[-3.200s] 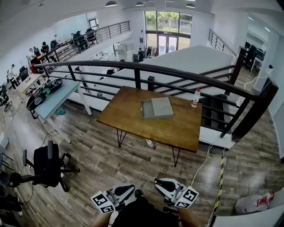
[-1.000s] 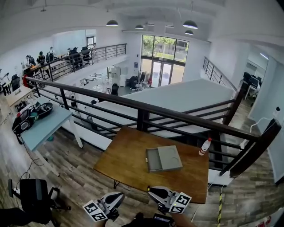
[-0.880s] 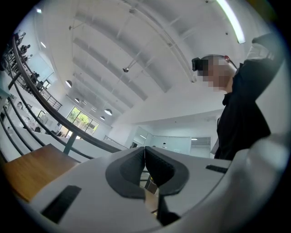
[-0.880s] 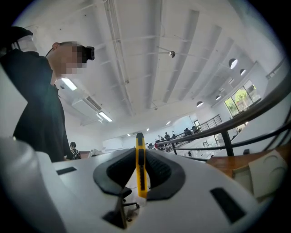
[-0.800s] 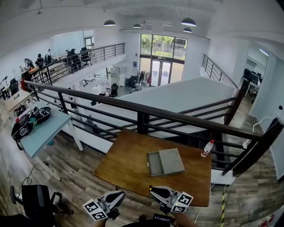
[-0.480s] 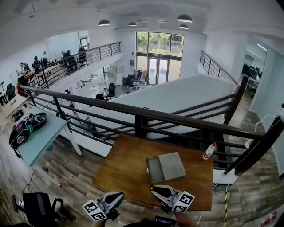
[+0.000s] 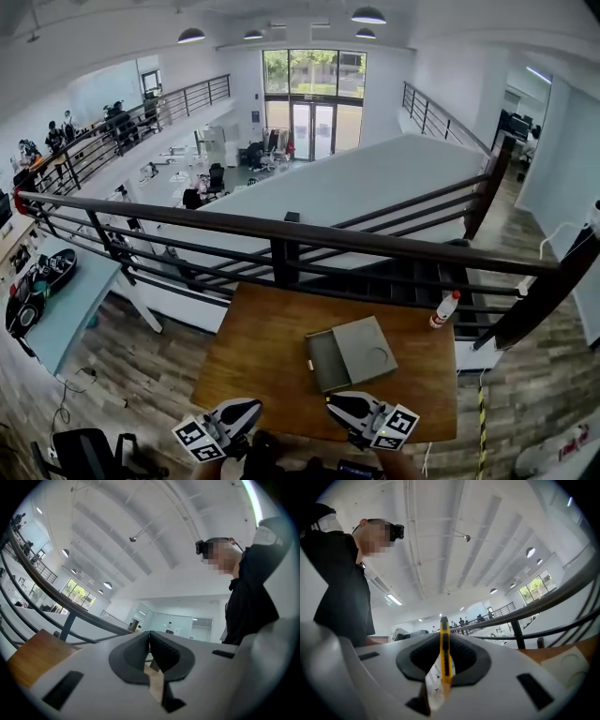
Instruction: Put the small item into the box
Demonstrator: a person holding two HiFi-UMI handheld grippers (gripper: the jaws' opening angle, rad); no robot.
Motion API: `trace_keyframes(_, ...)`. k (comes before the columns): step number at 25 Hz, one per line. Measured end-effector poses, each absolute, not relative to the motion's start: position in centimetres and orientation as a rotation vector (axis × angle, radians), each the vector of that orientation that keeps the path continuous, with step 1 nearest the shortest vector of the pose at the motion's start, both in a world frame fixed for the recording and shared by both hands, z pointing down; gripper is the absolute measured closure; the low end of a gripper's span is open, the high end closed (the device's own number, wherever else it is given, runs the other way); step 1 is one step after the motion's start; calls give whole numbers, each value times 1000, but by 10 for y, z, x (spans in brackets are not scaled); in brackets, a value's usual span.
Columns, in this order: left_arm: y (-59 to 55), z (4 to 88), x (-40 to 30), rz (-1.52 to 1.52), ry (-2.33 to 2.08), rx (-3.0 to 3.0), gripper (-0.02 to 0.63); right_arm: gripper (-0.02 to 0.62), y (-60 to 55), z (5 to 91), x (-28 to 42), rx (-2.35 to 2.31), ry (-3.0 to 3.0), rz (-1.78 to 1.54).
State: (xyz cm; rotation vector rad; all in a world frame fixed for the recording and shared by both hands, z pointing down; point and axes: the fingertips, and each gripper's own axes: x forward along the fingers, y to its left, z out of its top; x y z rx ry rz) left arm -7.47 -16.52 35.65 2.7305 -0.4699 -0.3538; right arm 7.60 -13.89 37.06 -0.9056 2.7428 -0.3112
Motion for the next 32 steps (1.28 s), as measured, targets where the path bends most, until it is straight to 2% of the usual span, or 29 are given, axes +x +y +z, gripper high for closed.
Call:
trace_keyframes(6,-223,366,-72,-323,-276,2698,591,523,-185,372,77,-1138,2651,-334)
trace_keyframes(19,-330,404,-99,-144,28,2716,591,523,-260,387,31,-1595,2569,-354)
trace_keyframes(26,-349,434,-80,-126,158,2663,591,523,-294,415,50,-1852,2602,-373)
trace_keyframes(32,-359,460,-41,-55,144,2663,591,523,-321,456,81,-1883,2654,-491)
